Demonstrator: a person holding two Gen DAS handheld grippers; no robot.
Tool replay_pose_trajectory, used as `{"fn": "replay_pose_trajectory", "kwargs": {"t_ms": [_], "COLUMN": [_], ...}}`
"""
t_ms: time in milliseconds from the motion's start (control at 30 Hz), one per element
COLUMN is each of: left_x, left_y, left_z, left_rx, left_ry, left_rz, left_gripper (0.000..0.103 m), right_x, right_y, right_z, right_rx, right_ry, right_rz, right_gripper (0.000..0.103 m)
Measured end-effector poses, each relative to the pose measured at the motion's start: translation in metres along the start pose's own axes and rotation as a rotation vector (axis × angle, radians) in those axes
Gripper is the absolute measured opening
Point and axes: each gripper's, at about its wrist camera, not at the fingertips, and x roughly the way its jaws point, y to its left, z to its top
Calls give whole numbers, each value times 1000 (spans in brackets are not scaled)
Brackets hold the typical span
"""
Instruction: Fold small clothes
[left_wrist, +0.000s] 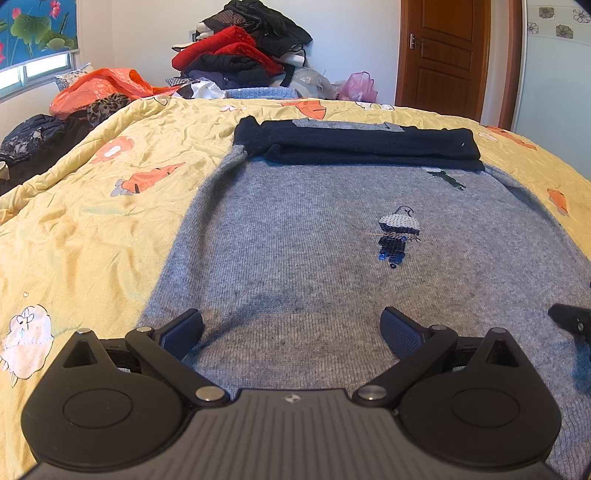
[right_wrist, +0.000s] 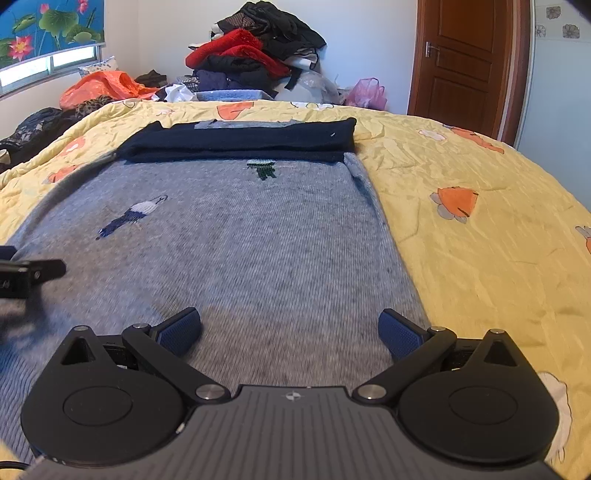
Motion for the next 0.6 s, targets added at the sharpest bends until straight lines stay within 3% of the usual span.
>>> {"fn": "replay_pose_trajectory", "kwargs": {"t_ms": [600], "left_x": [0], "left_y": [0], "left_z": [0], "left_rx": [0], "left_ry": [-1], "left_rz": [3], "left_gripper": [103], "right_x": [-1], "right_y": [1], "right_z": [-1], "right_rx": [-3], "right_ry": [-2], "right_rz": [6], "right_gripper": [103]}}
